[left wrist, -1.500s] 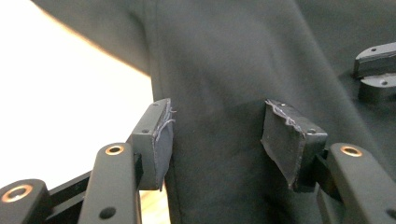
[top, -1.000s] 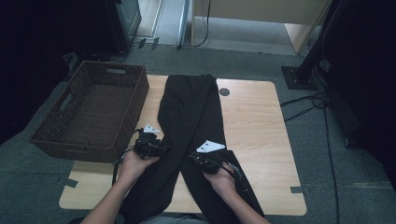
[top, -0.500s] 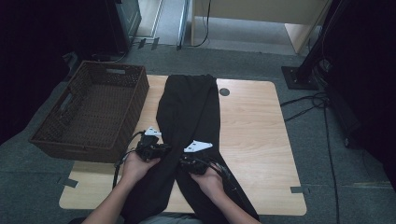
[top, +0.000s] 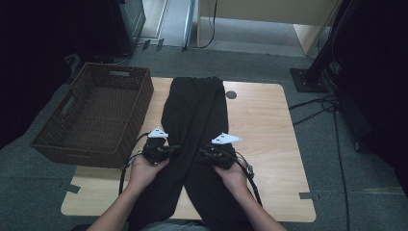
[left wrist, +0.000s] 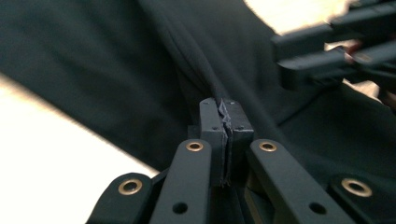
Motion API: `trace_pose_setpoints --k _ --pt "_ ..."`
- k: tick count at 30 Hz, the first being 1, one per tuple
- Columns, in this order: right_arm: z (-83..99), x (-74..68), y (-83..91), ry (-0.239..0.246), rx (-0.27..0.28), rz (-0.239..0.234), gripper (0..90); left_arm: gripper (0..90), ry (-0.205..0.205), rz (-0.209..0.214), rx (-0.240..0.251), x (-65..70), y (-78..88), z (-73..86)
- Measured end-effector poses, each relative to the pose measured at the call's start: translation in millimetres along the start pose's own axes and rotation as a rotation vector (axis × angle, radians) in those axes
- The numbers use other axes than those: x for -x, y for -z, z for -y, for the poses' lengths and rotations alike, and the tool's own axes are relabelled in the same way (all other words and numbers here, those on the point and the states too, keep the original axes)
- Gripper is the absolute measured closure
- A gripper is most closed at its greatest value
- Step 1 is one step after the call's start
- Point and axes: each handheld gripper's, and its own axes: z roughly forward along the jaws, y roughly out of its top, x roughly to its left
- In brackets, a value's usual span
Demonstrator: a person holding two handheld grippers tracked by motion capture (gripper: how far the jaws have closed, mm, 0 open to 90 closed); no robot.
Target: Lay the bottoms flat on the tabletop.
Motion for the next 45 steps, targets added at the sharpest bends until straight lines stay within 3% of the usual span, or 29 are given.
trace_pose_setpoints --k 4,12,15,19,25,26,28,30,34,37,40,45 --pt "-7.6 16.9 2.5 -0.004 0.008 0.069 60.5 89.2 -0.054 0.028 -0.025 17.3 -11.3 -8.7" --pt "-5.6 59.7 23.0 -0.085 0.01 0.17 60.0 89.2 -0.084 0.092 -0.009 46.0 -31.7 -33.6" --pt "2.5 68.9 27.5 -0.112 -0.018 0.16 62.3 89.2 -0.104 0.115 0.012 59.9 -37.2 -45.5" --pt "13.5 62.4 31.4 -0.084 -0.034 0.151 63.2 88.9 -0.109 0.112 -0.001 63.7 -45.2 -50.4" --pt "21.0 61.7 33.6 -0.064 -0.05 0.165 64.0 88.0 -0.081 0.079 -0.075 55.7 -70.3 -44.9" --pt "20.4 66.0 34.5 -0.081 -0.041 0.166 64.4 80.5 -0.078 0.076 -0.077 54.8 -71.6 -43.5" --pt "19.3 67.4 34.1 -0.089 -0.035 0.163 64.4 76.6 -0.075 0.08 -0.101 51.1 -72.0 -41.1" --pt "17.3 69.0 30.8 -0.088 -0.041 0.162 64.4 69.6 -0.089 0.065 -0.098 48.0 -66.6 -40.7" --pt "23.8 68.1 17.6 -0.077 -0.073 0.154 65.4 64.2 -0.066 0.053 -0.05 33.5 -48.6 -44.0" --pt "25.4 65.7 17.8 -0.092 -0.063 0.144 62.5 64.2 -0.032 0.003 -0.029 12.3 -35.1 -45.5" --pt "25.9 63.9 17.2 -0.062 -0.066 0.157 62.8 65.2 -0.007 -0.05 -0.03 -4.4 -29.6 -43.2" --pt "18.0 63.2 15.4 -0.078 -0.054 0.152 62.6 64.3 0.013 -0.118 -0.048 -25.6 -32.7 -35.1"
